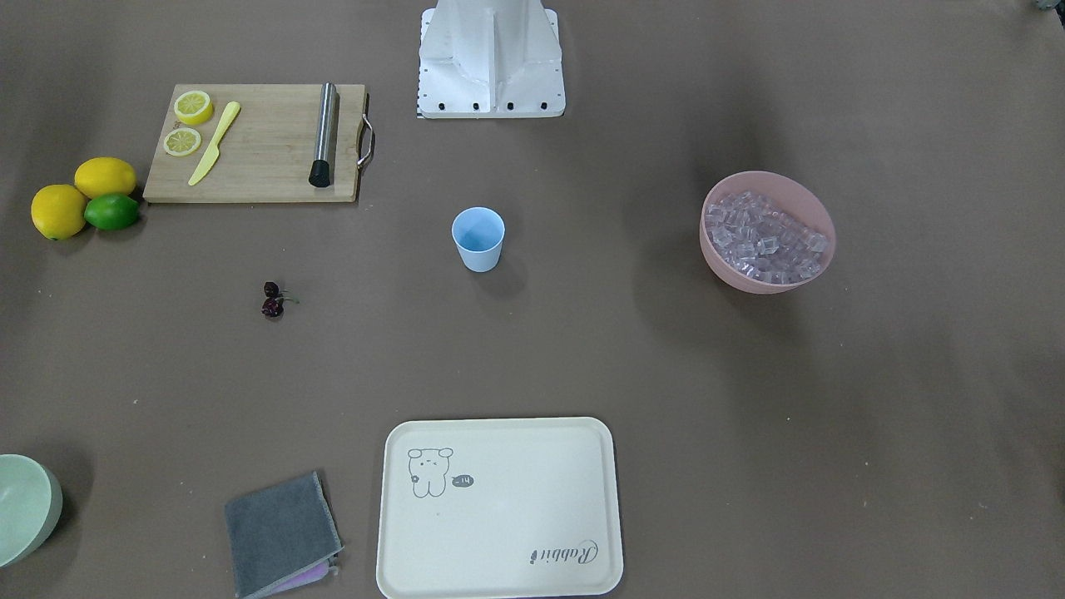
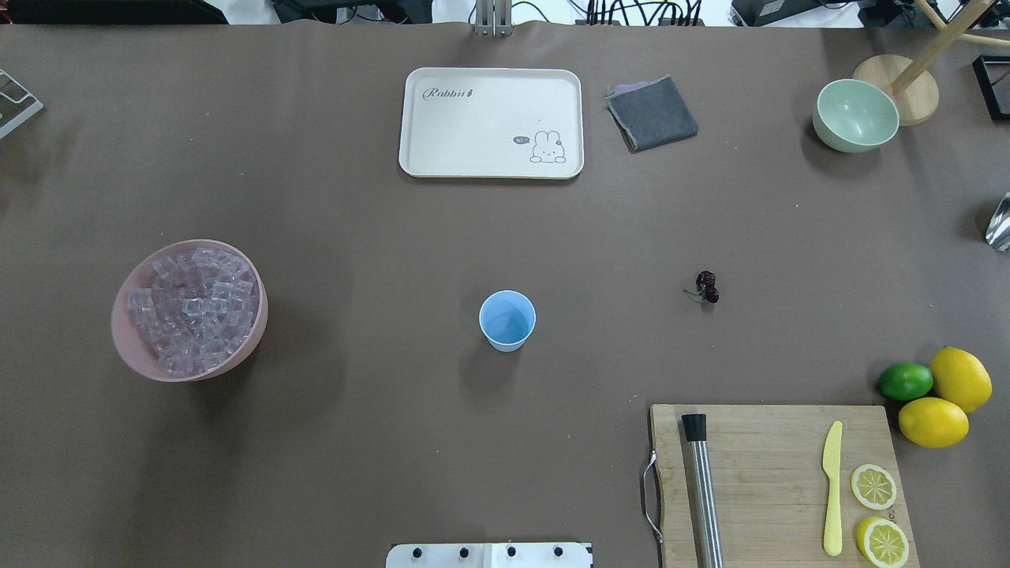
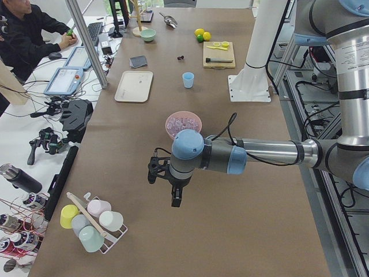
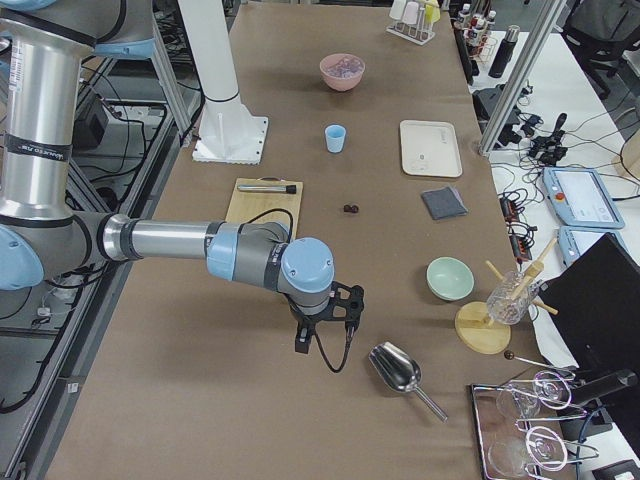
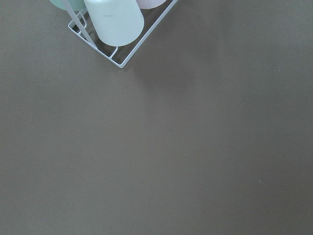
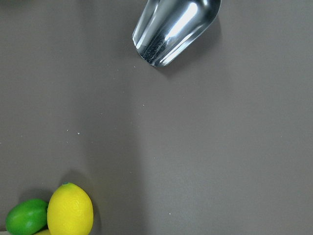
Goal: Put ice and cherries in cup
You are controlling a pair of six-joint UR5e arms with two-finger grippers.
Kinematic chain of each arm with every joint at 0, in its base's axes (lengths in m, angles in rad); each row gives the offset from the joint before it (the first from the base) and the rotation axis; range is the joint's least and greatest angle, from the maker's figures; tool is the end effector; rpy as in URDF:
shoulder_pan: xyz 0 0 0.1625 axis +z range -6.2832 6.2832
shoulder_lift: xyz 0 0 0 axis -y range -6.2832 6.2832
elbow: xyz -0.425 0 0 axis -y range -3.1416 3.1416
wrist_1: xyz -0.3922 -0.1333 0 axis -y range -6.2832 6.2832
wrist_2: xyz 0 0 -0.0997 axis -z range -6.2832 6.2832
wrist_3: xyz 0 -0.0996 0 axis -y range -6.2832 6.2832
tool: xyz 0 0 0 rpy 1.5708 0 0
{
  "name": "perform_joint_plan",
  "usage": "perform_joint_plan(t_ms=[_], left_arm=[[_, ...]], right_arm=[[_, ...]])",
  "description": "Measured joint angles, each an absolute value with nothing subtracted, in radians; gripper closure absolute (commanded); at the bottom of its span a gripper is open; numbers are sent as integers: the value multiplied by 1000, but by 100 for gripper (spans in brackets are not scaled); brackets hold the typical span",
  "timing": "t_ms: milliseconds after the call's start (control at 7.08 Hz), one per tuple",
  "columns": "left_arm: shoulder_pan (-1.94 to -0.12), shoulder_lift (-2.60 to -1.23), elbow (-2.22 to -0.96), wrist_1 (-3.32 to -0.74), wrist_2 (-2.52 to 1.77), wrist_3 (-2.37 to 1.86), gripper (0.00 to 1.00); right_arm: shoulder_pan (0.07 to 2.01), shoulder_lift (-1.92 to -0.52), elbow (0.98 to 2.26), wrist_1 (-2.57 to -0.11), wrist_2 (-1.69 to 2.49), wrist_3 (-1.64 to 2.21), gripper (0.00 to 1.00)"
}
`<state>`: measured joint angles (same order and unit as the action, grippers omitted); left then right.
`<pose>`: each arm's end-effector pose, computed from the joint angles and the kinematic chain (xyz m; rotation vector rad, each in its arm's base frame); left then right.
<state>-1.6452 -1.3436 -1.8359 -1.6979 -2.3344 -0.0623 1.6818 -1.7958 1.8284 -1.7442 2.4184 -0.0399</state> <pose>-0.0945 -0.4004 0.6163 0.1615 0.7609 -0.0667 0.1011 -0.3778 0.6433 -0.0681 -0.8542 0.1264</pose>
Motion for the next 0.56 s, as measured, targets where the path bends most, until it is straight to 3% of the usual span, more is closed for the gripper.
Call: perform_joint_plan(t_ms=[565], left_arm=[[-1646, -1341, -1826, -1700, -2334, -61, 3]], right_arm=[[1683, -1795, 1836, -1744, 2420, -40, 0]])
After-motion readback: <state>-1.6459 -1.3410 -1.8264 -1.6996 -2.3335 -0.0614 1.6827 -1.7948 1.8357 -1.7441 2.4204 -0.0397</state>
